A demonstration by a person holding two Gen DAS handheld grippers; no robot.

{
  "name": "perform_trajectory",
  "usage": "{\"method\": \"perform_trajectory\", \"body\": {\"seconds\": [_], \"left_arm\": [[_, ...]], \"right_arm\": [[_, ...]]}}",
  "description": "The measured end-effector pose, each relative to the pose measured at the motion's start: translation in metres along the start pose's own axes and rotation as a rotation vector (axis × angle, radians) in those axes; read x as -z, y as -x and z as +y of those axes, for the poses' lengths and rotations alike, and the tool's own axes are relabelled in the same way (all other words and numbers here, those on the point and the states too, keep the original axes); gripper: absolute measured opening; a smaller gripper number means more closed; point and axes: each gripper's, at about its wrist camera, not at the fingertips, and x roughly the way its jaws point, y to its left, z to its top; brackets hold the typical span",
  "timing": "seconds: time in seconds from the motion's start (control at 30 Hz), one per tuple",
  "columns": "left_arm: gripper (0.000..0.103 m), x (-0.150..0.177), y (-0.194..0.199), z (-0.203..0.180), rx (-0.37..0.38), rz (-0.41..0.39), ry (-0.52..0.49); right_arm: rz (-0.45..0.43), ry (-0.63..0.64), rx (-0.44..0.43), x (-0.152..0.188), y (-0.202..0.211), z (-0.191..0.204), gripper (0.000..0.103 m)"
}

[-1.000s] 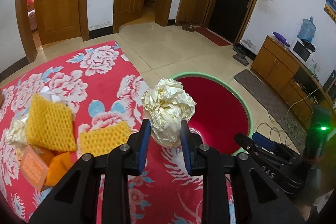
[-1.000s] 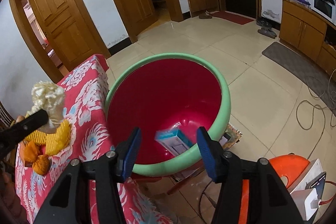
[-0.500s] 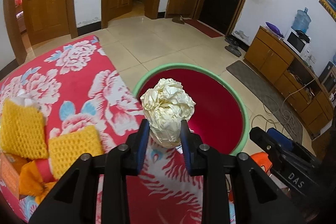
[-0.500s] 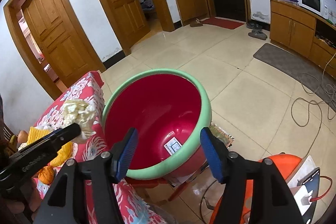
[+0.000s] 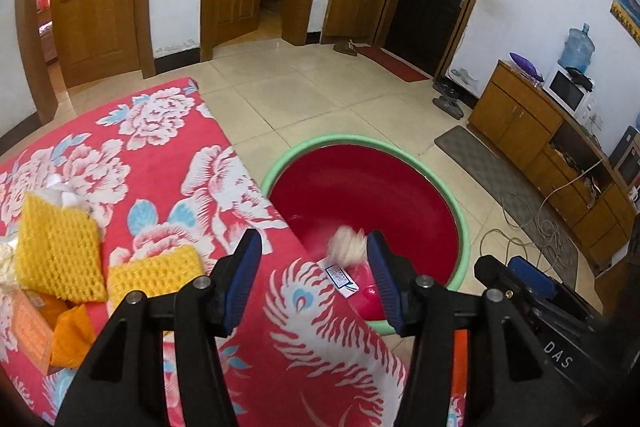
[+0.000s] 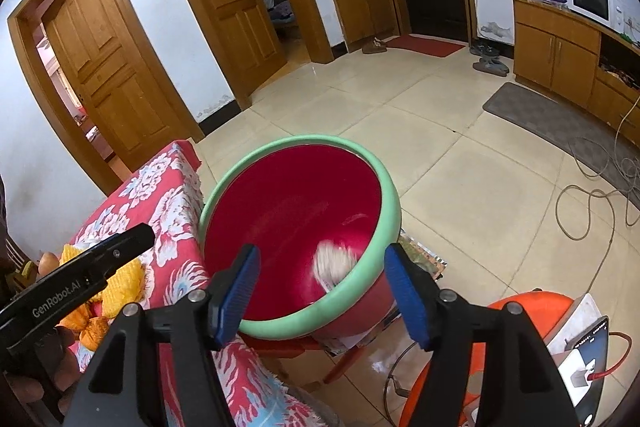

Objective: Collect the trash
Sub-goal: 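Open the left tool over the red basin to drop the crumpled paper, then grasp the yellow foam net with the right tool while the left tool grasps crumpled white plastic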

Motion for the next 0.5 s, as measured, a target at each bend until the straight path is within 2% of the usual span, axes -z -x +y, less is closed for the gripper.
{"method": "perform_trajectory", "body": {"seconds": [0.23,0.5], "left_arm": [[0.057,0.007,0.028,0.017,-0.038,-0.022,0.027],[0.057,0.015,0.062,0.047,-0.107,-0.047,0.073]], "right_arm": [[-0.008,0.015,-0.028,0.004,0.009,0.01,0.078],[-0.008,0.046,-0.069,0.008,0.015,0.03,0.08]]}}
